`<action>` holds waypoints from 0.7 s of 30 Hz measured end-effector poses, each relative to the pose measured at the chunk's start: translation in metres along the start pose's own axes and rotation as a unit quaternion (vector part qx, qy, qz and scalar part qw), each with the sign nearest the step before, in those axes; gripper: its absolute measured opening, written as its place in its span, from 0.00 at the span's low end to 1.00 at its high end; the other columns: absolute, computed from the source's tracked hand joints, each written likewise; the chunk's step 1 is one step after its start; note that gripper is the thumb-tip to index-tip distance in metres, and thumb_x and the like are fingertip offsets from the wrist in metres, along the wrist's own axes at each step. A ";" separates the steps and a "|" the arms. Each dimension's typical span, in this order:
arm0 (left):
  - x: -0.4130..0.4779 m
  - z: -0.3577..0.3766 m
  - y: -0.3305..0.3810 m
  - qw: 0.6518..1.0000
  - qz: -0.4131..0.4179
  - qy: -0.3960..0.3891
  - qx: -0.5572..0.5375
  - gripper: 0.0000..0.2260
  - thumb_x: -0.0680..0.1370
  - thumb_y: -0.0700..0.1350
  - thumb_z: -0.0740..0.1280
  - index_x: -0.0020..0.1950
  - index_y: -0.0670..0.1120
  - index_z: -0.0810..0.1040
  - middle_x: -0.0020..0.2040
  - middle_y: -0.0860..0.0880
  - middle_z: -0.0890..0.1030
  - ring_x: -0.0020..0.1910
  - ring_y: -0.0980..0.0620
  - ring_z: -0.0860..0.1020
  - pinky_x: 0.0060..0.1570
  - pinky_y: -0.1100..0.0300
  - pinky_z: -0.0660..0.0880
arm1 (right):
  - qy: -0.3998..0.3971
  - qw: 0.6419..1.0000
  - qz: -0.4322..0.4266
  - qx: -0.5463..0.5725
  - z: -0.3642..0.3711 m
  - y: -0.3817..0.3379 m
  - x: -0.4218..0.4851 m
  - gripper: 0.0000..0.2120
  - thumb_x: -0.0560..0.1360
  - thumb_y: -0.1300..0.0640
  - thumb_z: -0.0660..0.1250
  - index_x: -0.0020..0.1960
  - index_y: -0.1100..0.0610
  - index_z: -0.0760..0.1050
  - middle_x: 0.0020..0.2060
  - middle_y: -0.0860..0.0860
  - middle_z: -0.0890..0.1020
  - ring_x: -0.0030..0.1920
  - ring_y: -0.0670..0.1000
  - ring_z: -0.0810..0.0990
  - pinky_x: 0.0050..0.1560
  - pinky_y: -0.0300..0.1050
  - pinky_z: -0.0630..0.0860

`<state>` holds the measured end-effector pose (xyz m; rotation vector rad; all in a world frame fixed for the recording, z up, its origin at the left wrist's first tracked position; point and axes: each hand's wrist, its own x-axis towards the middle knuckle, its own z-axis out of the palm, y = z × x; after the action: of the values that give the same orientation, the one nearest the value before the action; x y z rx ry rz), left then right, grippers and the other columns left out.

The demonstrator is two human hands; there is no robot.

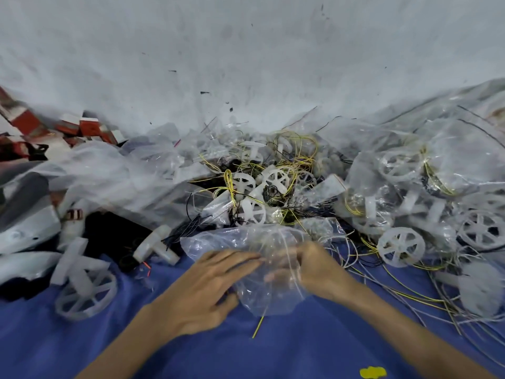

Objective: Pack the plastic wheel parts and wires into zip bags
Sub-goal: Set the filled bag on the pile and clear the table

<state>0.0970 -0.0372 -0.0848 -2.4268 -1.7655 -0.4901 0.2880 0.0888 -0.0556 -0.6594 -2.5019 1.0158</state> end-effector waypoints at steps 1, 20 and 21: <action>-0.001 0.000 -0.001 1.000 0.004 0.017 -0.012 0.30 0.73 0.44 0.62 0.75 0.53 0.60 0.73 0.58 0.64 0.70 0.58 0.64 0.66 0.56 0.61 | -0.031 0.999 -0.012 -0.018 0.003 -0.001 0.000 0.10 0.70 0.59 0.70 0.50 0.51 0.82 0.44 0.45 0.84 0.47 0.44 0.82 0.55 0.36 0.75; -0.019 -0.023 -0.052 0.965 -0.178 0.142 -0.126 0.36 0.65 0.28 0.74 0.65 0.54 0.67 0.65 0.52 0.58 0.50 0.57 0.71 0.44 0.77 0.72 | -0.187 0.970 0.142 -0.056 -0.021 0.019 0.021 0.21 0.73 0.61 0.70 0.64 0.63 0.71 0.51 0.57 0.78 0.39 0.37 0.80 0.35 0.24 0.72; -0.023 -0.030 -0.056 0.971 -0.173 0.094 -0.133 0.36 0.65 0.28 0.74 0.65 0.55 0.67 0.65 0.55 0.58 0.51 0.59 0.71 0.44 0.75 0.73 | -0.202 0.971 0.116 -0.049 -0.022 0.024 0.022 0.24 0.71 0.59 0.72 0.65 0.61 0.70 0.56 0.57 0.78 0.48 0.40 0.80 0.39 0.24 0.72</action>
<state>0.0324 -0.0484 -0.0698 -2.1333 -2.1616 -1.0161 0.2874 0.1282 -0.0548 -0.8666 -2.8910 1.2193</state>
